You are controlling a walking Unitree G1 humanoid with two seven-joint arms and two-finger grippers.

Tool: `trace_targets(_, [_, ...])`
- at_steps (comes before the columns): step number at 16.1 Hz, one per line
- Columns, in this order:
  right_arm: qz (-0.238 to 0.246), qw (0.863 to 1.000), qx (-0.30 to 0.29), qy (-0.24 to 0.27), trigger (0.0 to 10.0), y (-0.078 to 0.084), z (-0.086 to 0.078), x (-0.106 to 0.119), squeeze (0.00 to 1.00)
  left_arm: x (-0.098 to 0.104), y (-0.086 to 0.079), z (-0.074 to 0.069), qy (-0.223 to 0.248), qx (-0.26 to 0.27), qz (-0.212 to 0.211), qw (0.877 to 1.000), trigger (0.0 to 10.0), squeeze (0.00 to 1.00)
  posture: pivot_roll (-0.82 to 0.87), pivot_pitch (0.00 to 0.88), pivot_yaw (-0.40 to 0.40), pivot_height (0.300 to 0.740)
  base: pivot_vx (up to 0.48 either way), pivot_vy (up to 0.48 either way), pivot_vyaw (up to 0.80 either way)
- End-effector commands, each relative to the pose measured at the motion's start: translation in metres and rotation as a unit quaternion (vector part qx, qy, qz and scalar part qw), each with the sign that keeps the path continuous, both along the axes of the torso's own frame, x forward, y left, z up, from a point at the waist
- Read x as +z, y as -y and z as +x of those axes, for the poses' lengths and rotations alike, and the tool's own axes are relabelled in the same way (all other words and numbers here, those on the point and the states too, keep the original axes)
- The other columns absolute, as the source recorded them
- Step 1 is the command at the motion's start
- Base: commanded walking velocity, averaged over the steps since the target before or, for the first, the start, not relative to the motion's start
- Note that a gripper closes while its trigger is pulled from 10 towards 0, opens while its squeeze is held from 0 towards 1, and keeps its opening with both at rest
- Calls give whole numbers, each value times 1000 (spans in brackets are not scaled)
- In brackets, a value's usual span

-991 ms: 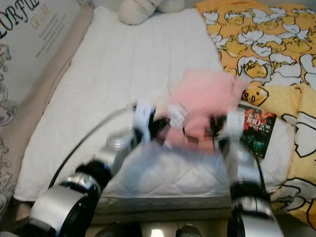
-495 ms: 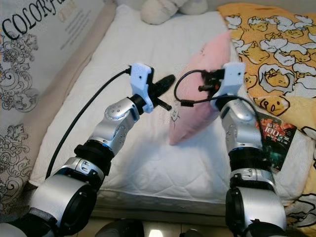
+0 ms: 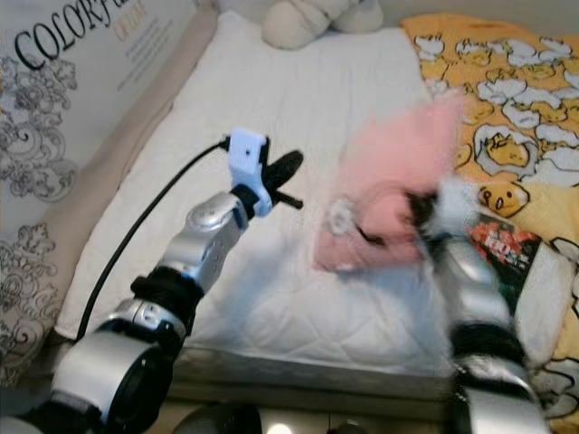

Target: Clean up the room

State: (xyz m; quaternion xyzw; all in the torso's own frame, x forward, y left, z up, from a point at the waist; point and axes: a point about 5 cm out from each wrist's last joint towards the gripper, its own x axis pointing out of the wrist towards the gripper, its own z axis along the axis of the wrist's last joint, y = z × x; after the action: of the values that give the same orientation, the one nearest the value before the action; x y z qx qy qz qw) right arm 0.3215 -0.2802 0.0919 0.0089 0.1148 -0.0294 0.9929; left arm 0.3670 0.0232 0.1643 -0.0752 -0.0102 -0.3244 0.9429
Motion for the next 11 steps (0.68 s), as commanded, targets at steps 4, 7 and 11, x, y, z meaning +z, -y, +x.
trace_targets(4, [-59, 997, -21, -37, 10000, 17, -12, -16, 1000, -25, 2, -8, -41, 44, 32, 998, 10000, 0, -26, 0, 73, 740, 0, 0, 0])
trace_targets(7, [-89, 996, -16, 6, 10000, 27, -6, 9, 1000, -34, 8, -17, -47, 38, 30, 998, 10000, 0, -19, 0, 58, 740, 0, 0, 0])
trace_targets(11, [-116, 991, -50, 43, 10000, 30, -14, 9, 1000, -39, 6, -23, -23, 39, 56, 997, 10000, 0, -8, 0, 28, 740, 0, 0, 0])
